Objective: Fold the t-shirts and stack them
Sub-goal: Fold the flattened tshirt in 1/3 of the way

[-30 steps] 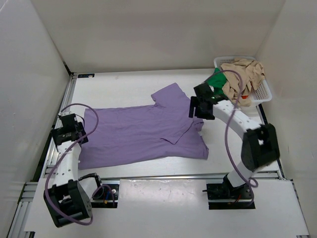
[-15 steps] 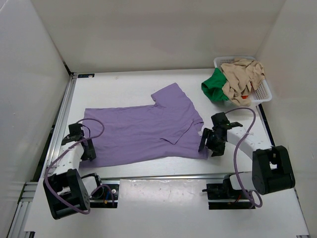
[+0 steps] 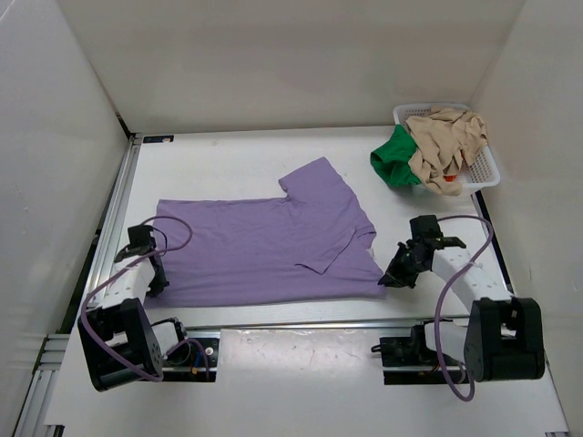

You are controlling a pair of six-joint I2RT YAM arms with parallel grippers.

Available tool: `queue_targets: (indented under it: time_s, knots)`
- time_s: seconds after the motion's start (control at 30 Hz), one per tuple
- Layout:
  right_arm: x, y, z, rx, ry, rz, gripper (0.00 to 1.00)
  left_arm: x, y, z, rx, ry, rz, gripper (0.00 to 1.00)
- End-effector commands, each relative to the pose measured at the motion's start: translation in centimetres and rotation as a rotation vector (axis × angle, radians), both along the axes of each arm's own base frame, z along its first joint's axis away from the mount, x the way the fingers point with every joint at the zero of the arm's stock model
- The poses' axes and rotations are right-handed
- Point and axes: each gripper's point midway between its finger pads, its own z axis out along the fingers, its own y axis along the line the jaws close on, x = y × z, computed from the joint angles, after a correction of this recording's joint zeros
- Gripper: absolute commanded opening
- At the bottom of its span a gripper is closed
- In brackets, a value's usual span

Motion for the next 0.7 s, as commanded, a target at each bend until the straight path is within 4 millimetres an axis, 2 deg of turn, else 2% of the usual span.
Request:
queue_targets:
  time_s: [0.0, 0.03, 0.07, 0.13, 0.17, 0.27, 0.33, 0.4, 0.43, 0.5, 0.53, 0.57, 0.63, 0.67]
  knots:
    - [-2.5, -2.3, 0.0, -0.111, 0.081, -0.063, 0.00, 0.2, 2.0, 0.9, 0.100, 0.008, 0.035, 0.10]
    - [-2.9, -1.9, 0.0, -0.087, 0.087, -0.067, 0.00, 0.2, 2.0, 0.9, 0.100, 0.007, 0.035, 0.13]
    - [-3.4, -1.6, -0.3, -0.073, 0.108, -0.076, 0.00, 0.1, 2.2, 1.0, 0.114, 0.012, 0.039, 0.21]
    - [-4.9, -1.6, -1.6, -0.067, 0.150, -0.082, 0.03, 0.0, 2.4, 1.1, 0.128, 0.016, 0.044, 0.30]
    - [-5.1, -1.6, -1.9, -0.065, 0.157, -0.094, 0.05, -0.2, 2.7, 1.3, 0.146, 0.022, 0.051, 0.41]
    - [-5.3, -1.5, -2.8, -0.063, 0.157, -0.104, 0.08, 0.2, 3.4, 2.2, 0.187, 0.004, 0.065, 0.59]
    - [-5.4, -1.5, -3.2, -0.062, 0.166, -0.114, 0.11, 1.3, 4.6, 4.5, 0.252, -0.055, 0.091, 0.75]
    - [-5.6, -1.1, -3.3, -0.045, 0.178, -0.092, 0.11, 2.9, 5.1, 7.3, 0.322, -0.132, 0.088, 0.81]
    - [-5.6, -1.1, -3.3, -0.045, 0.178, -0.092, 0.11, 4.9, 5.4, 10.1, 0.351, -0.215, 0.085, 0.83]
    - [-5.4, -1.1, -3.3, -0.044, 0.169, -0.092, 0.11, 7.7, 4.6, 13.9, 0.370, -0.328, 0.045, 0.83]
    - [-5.4, -1.1, -3.3, -0.044, 0.169, -0.092, 0.11, 9.3, 3.7, 15.7, 0.371, -0.386, 0.011, 0.83]
    - [-5.4, -1.1, -3.3, -0.044, 0.169, -0.092, 0.11, 12.0, 0.7, 19.1, 0.354, -0.489, -0.091, 0.83]
    - [-5.5, -1.1, -3.4, -0.045, 0.178, -0.092, 0.11, 14.7, -3.5, 21.0, 0.335, -0.541, -0.222, 0.83]
    - [-5.3, -1.1, -3.4, -0.044, 0.169, -0.092, 0.11, 16.3, -8.6, 22.8, 0.300, -0.603, -0.364, 0.83]
